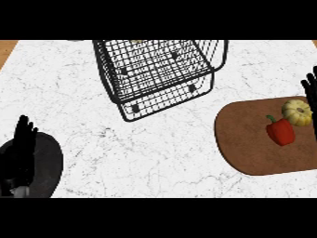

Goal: Pick the bell pepper from the cutting board and place it in the tiered basket

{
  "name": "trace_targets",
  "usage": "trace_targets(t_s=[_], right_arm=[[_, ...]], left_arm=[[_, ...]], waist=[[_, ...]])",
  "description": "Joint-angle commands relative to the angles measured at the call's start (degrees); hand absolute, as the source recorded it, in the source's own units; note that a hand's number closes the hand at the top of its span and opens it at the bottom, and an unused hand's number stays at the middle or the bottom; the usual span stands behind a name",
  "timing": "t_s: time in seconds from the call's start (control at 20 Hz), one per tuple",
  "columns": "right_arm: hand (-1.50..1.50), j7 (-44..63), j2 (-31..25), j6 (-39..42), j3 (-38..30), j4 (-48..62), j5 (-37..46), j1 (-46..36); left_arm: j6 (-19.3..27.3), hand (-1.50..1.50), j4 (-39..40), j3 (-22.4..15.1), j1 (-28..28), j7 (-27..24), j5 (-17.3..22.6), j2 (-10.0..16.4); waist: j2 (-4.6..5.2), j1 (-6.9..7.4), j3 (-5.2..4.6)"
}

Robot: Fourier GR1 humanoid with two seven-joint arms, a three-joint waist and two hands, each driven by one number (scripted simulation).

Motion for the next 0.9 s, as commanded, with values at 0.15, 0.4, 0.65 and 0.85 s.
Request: trace_targets(t_s=[0.15,0.4,0.65,0.85], right_arm=[[1.5,-3.18,-1.69,23.28,-5.72,5.27,-18.32,-8.43],[-1.5,2.71,-3.2,32.56,-7.67,16.43,-26.63,-9.29],[-1.5,7.42,-2.84,55.02,-7.41,18.54,-42.62,-7.32],[-1.5,9.49,-14.32,71.51,-12.82,25.5,-48.36,-8.3]], left_arm=[[-2.28,0.0,-4.55,-5.55,-7.87,-0.98,-4.69,0.57],[-2.99,0.0,-7.45,-11.39,-12.07,-0.27,-7.27,-2.44],[-2.84,0.0,-7.38,-13.16,-11.61,0.45,-8.29,-3.21],[-1.69,0.0,-8.53,-13.21,-13.37,3.14,-9.48,-2.66]], waist=[[-0.12,0.34,0.45],[0.82,1.31,0.47],[0.28,0.64,0.6],[0.01,0.51,0.39]])
